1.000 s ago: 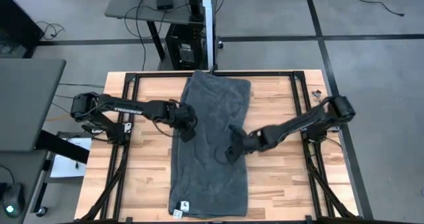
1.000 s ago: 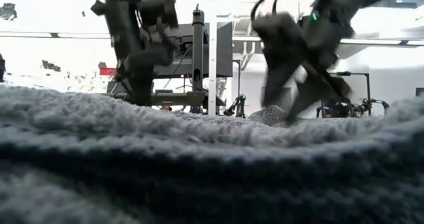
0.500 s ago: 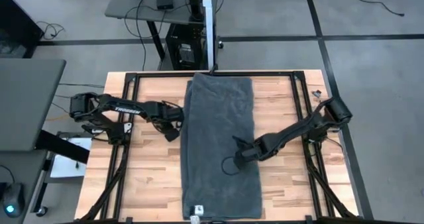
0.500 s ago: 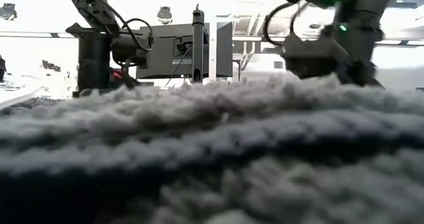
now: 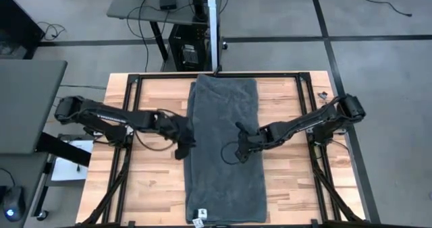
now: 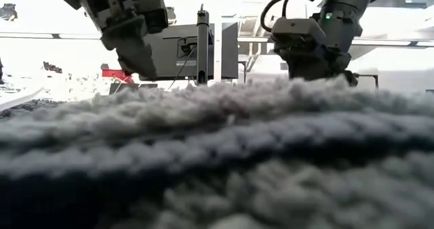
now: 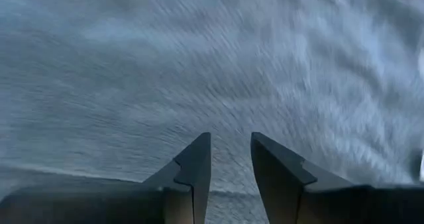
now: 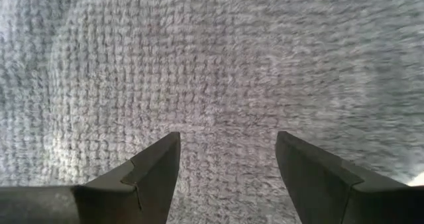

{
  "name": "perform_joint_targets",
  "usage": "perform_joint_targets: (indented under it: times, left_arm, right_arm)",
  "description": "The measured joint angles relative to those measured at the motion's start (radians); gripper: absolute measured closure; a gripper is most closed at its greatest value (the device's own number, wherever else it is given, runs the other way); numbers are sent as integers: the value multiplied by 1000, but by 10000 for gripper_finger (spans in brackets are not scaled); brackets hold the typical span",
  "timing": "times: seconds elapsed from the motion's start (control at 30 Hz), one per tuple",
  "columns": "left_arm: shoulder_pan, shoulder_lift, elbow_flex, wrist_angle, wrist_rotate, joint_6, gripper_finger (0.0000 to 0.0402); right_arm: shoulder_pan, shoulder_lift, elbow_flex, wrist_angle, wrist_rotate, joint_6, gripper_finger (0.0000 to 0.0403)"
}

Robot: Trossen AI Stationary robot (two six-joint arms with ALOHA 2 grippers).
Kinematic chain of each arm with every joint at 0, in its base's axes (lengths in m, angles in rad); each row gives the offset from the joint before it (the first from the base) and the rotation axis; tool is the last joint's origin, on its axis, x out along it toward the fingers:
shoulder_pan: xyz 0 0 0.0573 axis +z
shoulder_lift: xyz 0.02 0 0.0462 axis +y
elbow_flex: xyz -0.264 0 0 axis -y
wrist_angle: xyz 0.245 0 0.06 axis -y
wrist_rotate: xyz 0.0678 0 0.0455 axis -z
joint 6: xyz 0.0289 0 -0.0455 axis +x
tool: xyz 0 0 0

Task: Roll towel
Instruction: Fold the black towel

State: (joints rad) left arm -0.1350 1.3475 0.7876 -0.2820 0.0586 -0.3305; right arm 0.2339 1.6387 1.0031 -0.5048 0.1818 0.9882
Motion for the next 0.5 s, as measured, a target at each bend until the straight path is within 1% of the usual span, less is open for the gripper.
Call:
perform_joint_targets:
  times: [0.1, 0.2, 0.27, 0.33, 0.4, 0.5]
  left_arm:
    - [-51, 95, 4, 128, -25, -16, 311]
    - [-75, 197, 2, 144, -31, -30, 311]
    - [-84, 240, 2, 87, -18, -51, 311]
    - [-93, 257, 2, -18, -5, -75, 311]
    - [-97, 255, 8, -121, -10, -83, 311]
    - [-100, 230, 3, -256, -50, -83, 311]
  right_arm:
    - [15, 36, 0, 46, -1, 0, 165]
    - [26, 74, 0, 76, -19, -1, 165]
    - [32, 92, 0, 69, -42, -2, 165]
    - [44, 107, 0, 45, -55, -2, 165]
    - [60, 117, 0, 17, -58, -2, 165]
    - [80, 115, -5, -50, -59, -6, 165]
